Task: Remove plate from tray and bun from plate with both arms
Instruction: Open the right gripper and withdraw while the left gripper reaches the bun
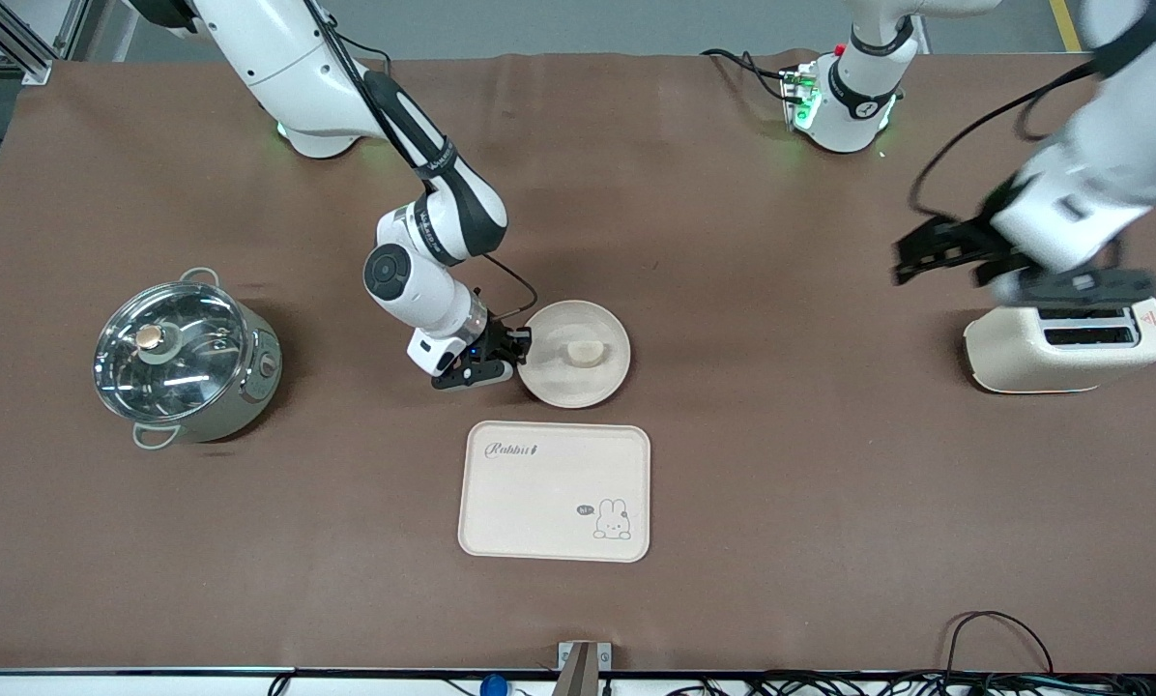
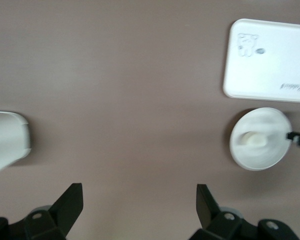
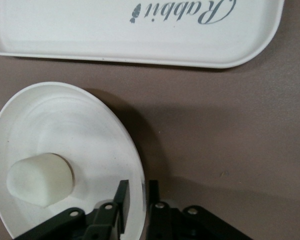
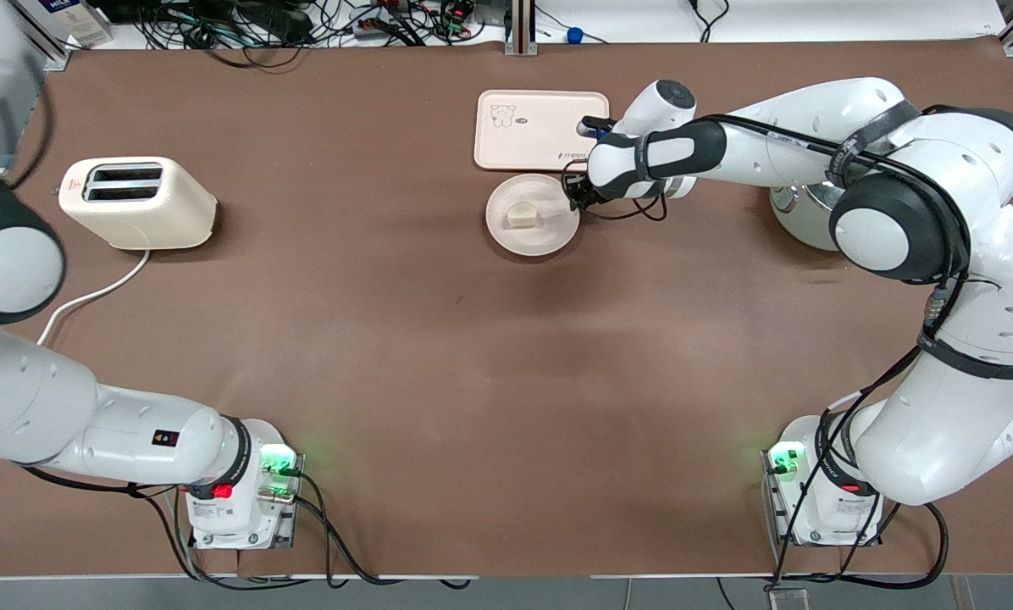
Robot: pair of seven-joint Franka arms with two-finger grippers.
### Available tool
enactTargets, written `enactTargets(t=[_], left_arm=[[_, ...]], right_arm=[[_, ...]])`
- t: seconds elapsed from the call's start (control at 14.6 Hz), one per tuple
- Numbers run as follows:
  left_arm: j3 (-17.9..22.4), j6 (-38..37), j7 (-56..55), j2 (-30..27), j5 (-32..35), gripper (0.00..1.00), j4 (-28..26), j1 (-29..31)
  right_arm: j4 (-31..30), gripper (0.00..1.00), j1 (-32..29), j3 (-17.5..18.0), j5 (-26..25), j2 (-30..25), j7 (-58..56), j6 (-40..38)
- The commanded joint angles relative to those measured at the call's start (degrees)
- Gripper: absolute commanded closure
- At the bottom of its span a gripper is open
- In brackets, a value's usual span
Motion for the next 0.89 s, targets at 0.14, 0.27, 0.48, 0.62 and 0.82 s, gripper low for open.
enactTargets(t=[0.14, 0.27, 0.48, 0.62, 0.82], left_arm=[[-0.54, 17.88, -18.83, 13.74, 1.39, 0.00, 1.05, -11.55], [-0.54, 25.10, -28.59, 19.46, 5.51, 0.00, 1.14, -17.08], [-0.54, 31.18, -38.10, 26.58, 11.06, 0.00, 2.71, -23.33], [-0.54, 34.70, -41.97, 30.71, 11.07, 0.00, 4.56, -25.98], [-0.10, 40.32, -46.46, 35.12, 13.08, 0.00, 4.31, -29.23]], right_arm=[[0.87, 0.00, -5.22, -0.51, 0.03, -7.05, -0.90, -7.01], [1.83, 0.00, -10.57, -0.60, -0.24, -12.15, -0.90, -13.60], [2.45, 0.00, -16.73, -0.95, -7.40, -17.69, -0.90, -18.98], [4.98, 0.00, -20.43, -0.95, -16.19, -20.60, -0.64, -25.46], [16.12, 0.00, -25.00, -0.95, -20.79, -21.84, -0.55, -44.24]])
